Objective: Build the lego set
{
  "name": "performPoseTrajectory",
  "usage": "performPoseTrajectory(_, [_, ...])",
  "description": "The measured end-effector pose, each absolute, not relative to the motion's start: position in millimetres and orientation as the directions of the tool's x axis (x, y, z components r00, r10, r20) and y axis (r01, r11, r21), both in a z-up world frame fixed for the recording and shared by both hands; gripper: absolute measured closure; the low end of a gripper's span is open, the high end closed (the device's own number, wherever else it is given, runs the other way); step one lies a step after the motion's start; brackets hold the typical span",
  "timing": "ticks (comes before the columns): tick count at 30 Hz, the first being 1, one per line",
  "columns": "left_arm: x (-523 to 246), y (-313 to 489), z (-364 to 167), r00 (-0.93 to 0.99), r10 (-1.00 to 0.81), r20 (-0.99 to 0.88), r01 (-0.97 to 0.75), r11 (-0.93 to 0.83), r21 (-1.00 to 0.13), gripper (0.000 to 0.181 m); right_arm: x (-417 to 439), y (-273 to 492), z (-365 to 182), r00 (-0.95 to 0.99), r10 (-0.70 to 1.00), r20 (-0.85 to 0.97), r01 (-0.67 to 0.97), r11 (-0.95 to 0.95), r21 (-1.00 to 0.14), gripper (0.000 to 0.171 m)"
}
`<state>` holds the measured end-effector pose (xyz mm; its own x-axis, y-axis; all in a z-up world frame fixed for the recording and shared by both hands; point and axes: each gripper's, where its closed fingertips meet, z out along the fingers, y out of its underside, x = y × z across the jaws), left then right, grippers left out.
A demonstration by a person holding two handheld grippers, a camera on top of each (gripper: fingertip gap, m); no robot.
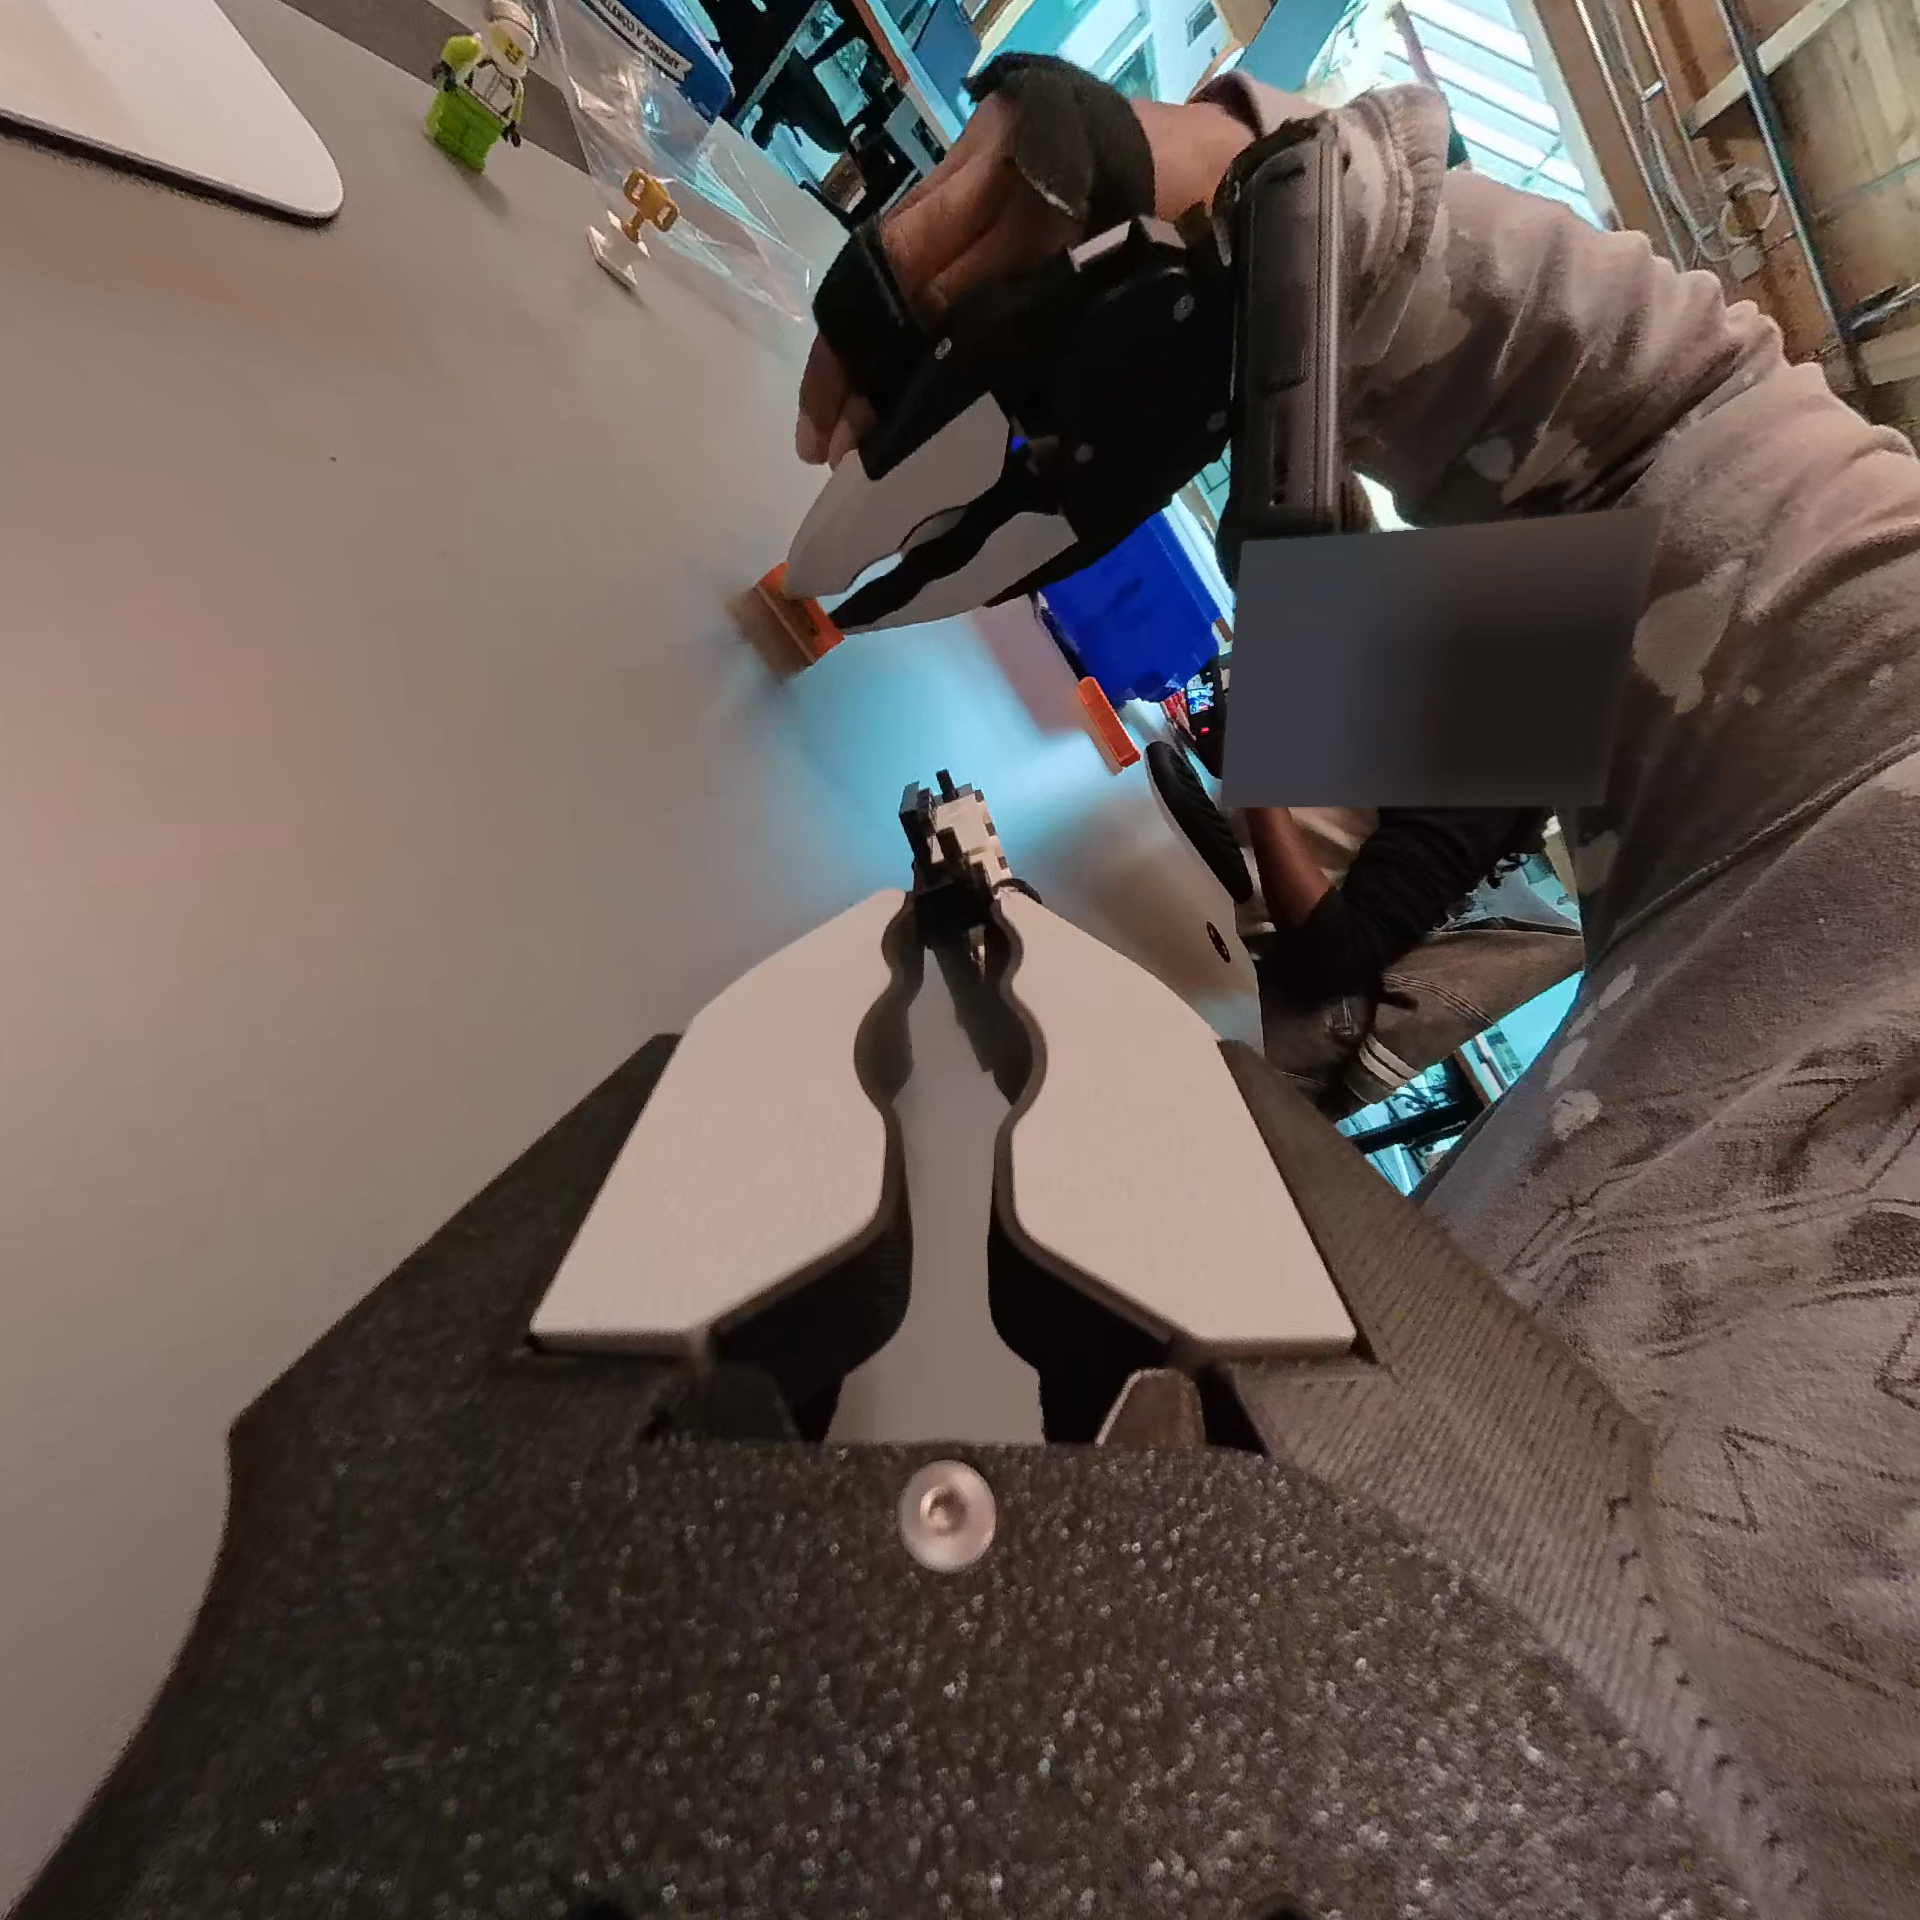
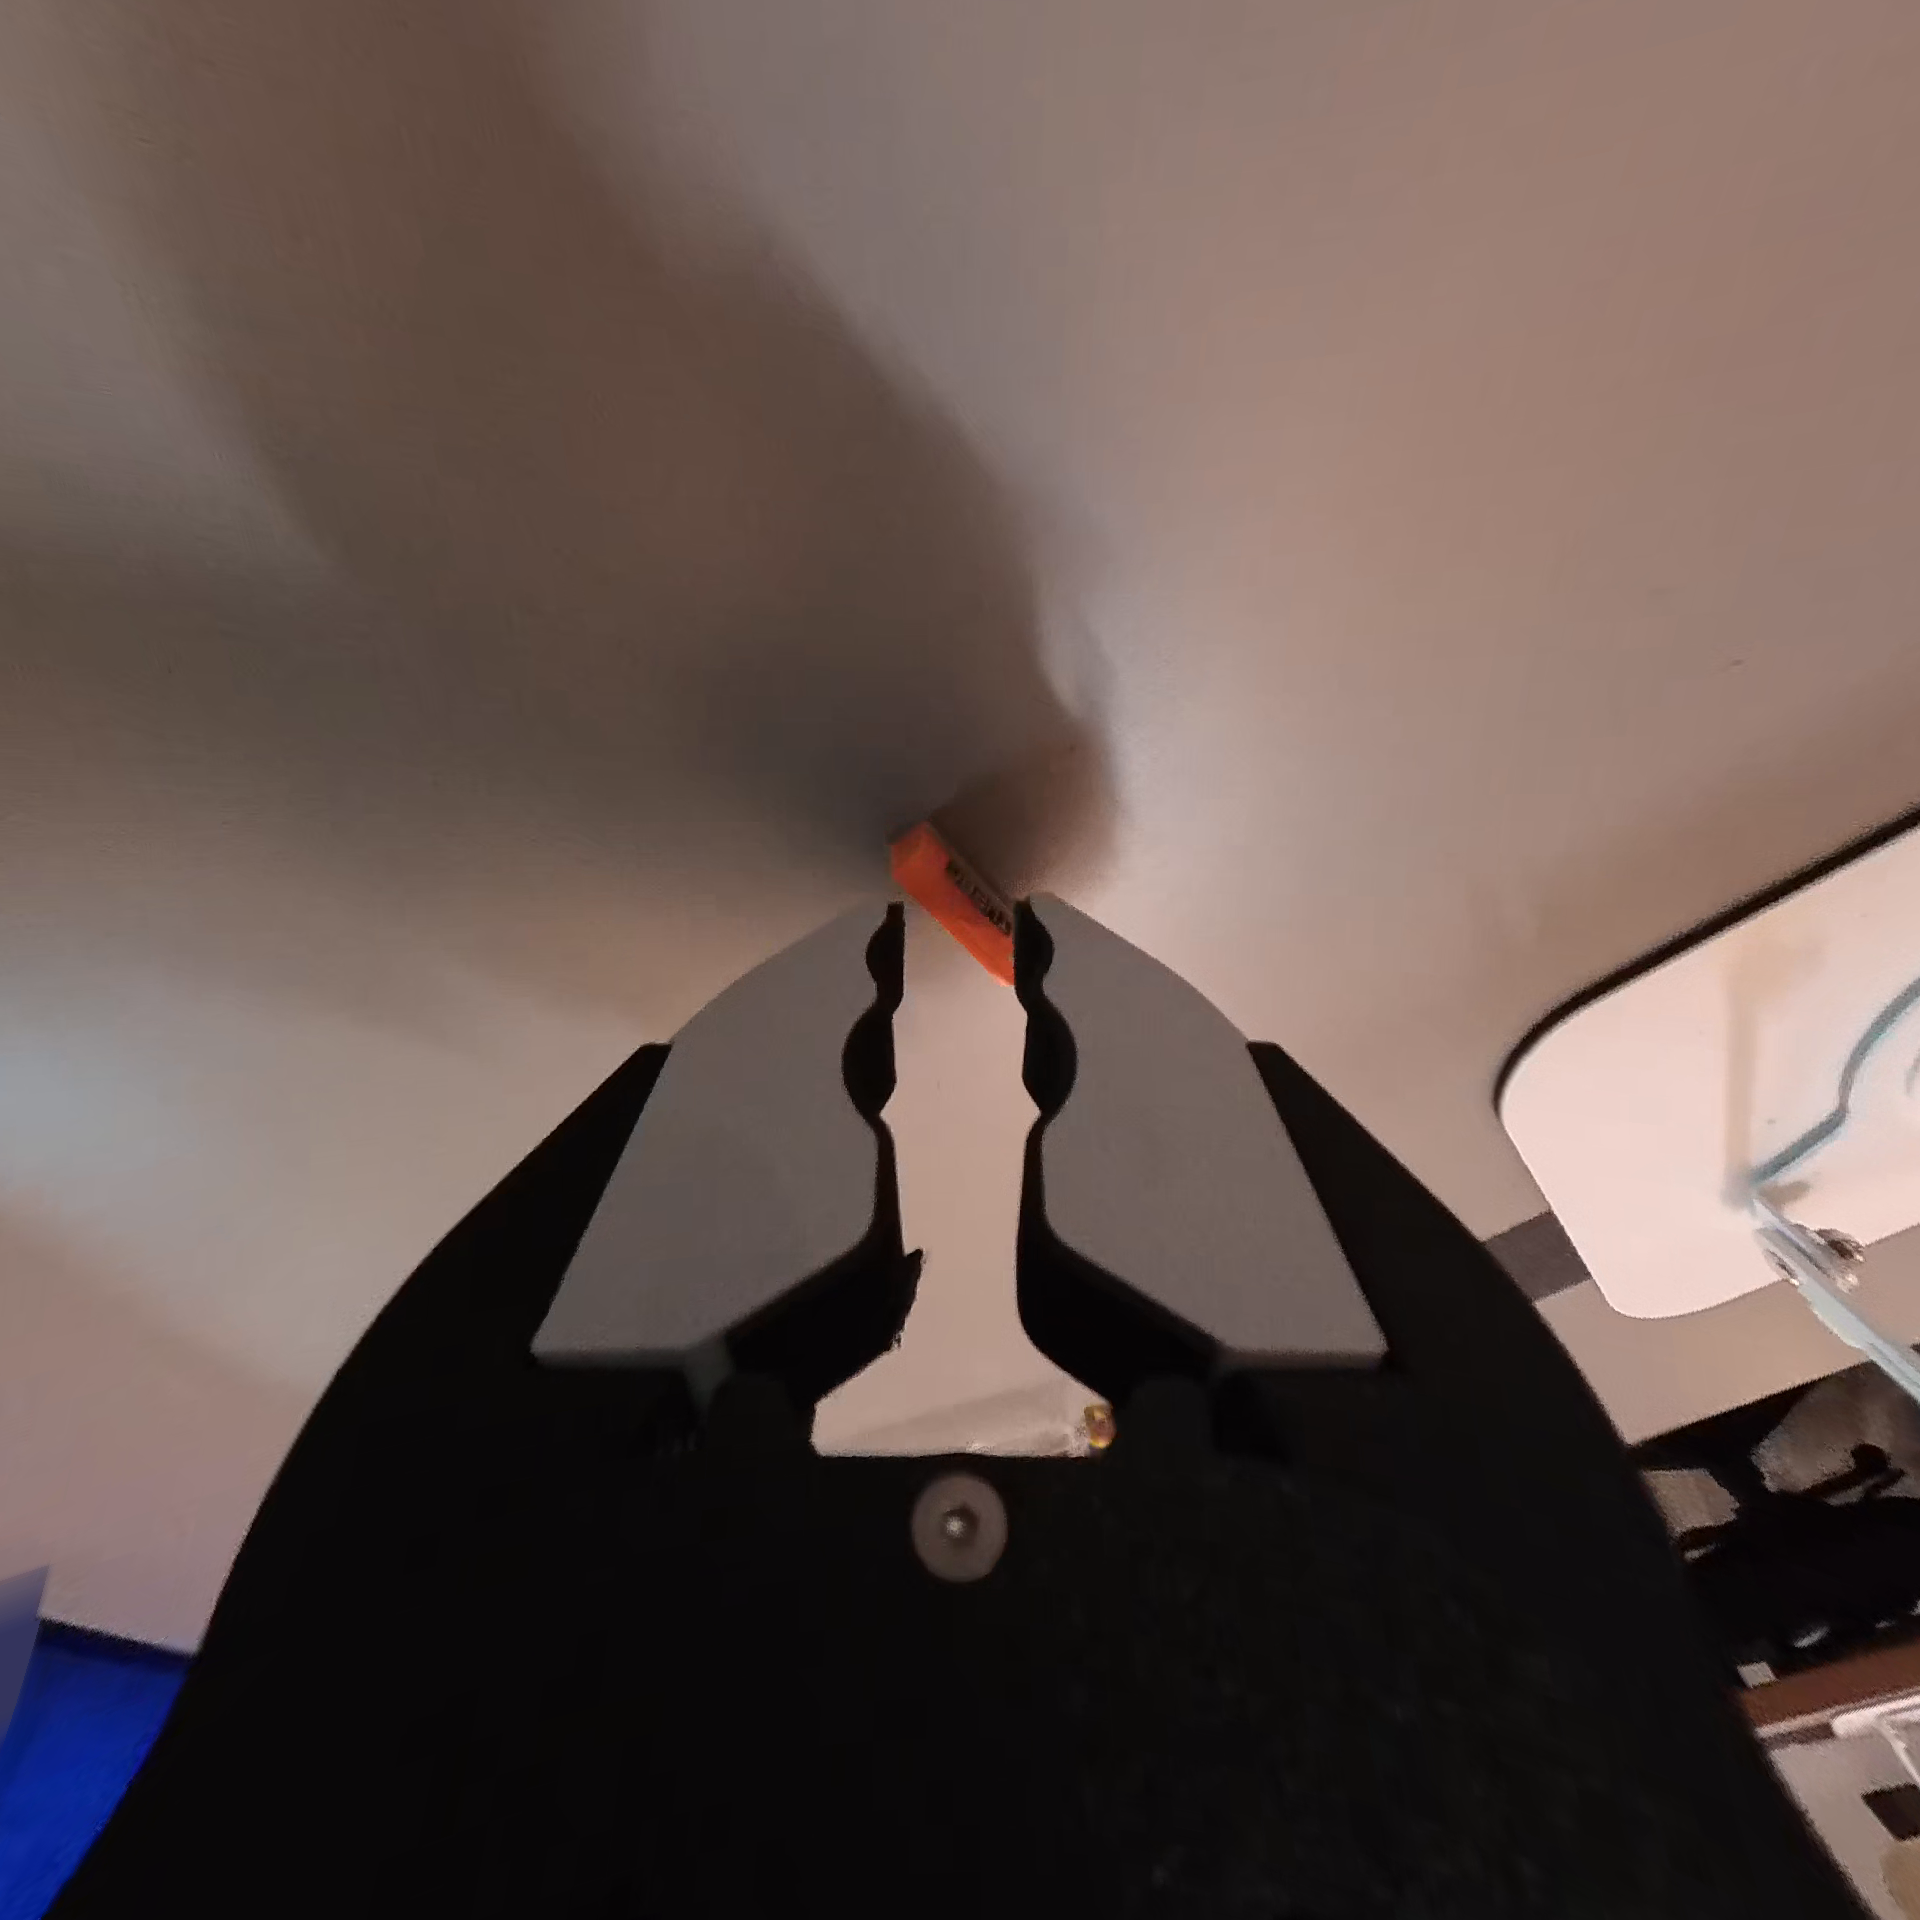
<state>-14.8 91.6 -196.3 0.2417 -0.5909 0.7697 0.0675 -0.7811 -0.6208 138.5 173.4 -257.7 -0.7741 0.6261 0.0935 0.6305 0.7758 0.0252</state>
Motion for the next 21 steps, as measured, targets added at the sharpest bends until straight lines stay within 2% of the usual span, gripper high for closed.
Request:
performPoseTrajectory(4, [-14.7, 92.4, -197.8, 0.244, -0.588, 0.771, 0.068, -0.783, -0.618, 0.17, 137.3, 171.9, -261.3, -0.771, 0.629, 0.1, 0.633, 0.774, 0.015, 0.163])
performPoseTrajectory(6, [-15.2, 94.0, -199.0, 0.257, -0.586, 0.769, 0.075, -0.781, -0.62, 0.171, 136.5, 174.3, -259.4, -0.722, 0.683, 0.108, 0.687, 0.726, 0.001, 0.164])
performPoseTrajectory(10, [-15.2, 97.3, -196.4, 0.307, -0.603, 0.736, 0.102, -0.748, -0.656, 0.171, 109.4, 169.3, -234.8, -0.369, 0.924, 0.099, 0.902, 0.382, -0.2, 0.164])
performPoseTrajectory(13, [-14.3, 100.4, -195.4, 0.356, -0.602, 0.714, 0.133, -0.724, -0.677, 0.171, 65.8, 163.2, -198.8, -0.138, 0.972, 0.189, 0.917, 0.197, -0.348, 0.164])
performPoseTrajectory(16, [-13.0, 102.2, -193.1, 0.394, -0.595, 0.701, 0.166, -0.704, -0.691, 0.171, 29.7, 148.4, -173.5, -0.067, 0.953, 0.296, 0.896, 0.188, -0.403, 0.164])
performPoseTrajectory(21, [-13.5, 100.7, -182.9, 0.426, -0.615, 0.663, 0.206, -0.648, -0.733, 0.171, -0.2, 127.1, -165.5, -0.105, 0.921, 0.376, 0.885, 0.26, -0.387, 0.164])
